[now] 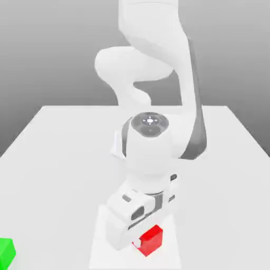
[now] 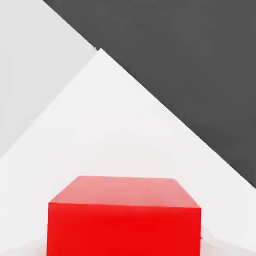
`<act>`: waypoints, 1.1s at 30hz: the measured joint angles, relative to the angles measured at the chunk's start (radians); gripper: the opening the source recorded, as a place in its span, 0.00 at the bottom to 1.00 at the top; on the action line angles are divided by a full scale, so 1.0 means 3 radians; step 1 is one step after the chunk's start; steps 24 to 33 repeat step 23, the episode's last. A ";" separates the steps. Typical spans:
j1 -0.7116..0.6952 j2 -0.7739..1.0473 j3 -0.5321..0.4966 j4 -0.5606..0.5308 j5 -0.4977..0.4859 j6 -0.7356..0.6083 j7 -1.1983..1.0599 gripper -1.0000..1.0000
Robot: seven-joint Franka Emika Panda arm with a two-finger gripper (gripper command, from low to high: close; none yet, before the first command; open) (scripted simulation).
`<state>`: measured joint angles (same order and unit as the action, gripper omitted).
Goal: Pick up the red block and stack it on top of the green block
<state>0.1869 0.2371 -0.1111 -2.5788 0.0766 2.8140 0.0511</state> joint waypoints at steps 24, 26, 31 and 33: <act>-0.1123 0.0745 -0.0950 0.1358 0.0843 -0.0795 0.1495 1.00; -0.1123 0.0745 -0.0950 0.1358 0.0843 -0.0795 0.1495 1.00; -0.1123 0.0745 -0.0950 0.1358 0.0843 -0.0795 0.1495 1.00; -0.1123 0.0745 -0.0950 0.1358 0.0843 -0.0795 0.1495 1.00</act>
